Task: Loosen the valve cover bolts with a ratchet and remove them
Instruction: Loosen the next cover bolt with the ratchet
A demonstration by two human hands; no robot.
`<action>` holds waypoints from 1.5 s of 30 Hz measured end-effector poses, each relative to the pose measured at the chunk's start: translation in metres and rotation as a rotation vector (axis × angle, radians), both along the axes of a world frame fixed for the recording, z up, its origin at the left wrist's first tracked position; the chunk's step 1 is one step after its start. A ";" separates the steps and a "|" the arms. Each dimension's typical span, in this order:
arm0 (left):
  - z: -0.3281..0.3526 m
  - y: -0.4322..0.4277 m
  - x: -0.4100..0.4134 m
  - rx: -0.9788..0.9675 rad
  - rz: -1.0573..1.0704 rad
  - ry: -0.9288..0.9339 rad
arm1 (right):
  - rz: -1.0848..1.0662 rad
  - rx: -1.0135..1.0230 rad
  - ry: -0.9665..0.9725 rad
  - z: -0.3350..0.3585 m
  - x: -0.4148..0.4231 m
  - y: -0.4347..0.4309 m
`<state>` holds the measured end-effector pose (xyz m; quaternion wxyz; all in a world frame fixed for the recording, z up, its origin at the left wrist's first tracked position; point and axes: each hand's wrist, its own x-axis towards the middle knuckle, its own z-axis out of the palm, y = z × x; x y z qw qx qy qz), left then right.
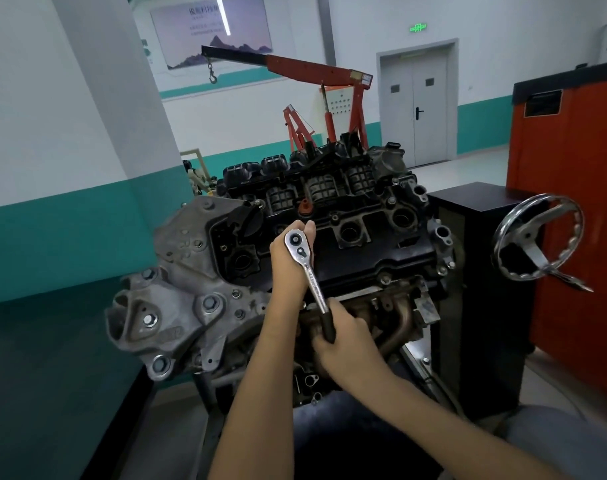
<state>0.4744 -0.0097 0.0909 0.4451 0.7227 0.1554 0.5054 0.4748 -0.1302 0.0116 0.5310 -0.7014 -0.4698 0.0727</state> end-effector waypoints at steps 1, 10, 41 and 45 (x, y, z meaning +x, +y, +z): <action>0.000 0.001 -0.002 0.019 0.000 0.019 | -0.002 -0.032 -0.060 0.005 0.008 -0.005; 0.010 0.012 -0.015 0.206 -0.052 0.197 | -0.068 -0.446 -1.051 0.122 0.130 -0.024; 0.003 0.005 0.010 0.079 0.066 -0.002 | -0.008 -0.164 -0.260 0.027 0.061 -0.022; 0.003 0.005 0.012 0.127 0.151 0.008 | 0.084 0.061 0.129 -0.003 -0.005 0.008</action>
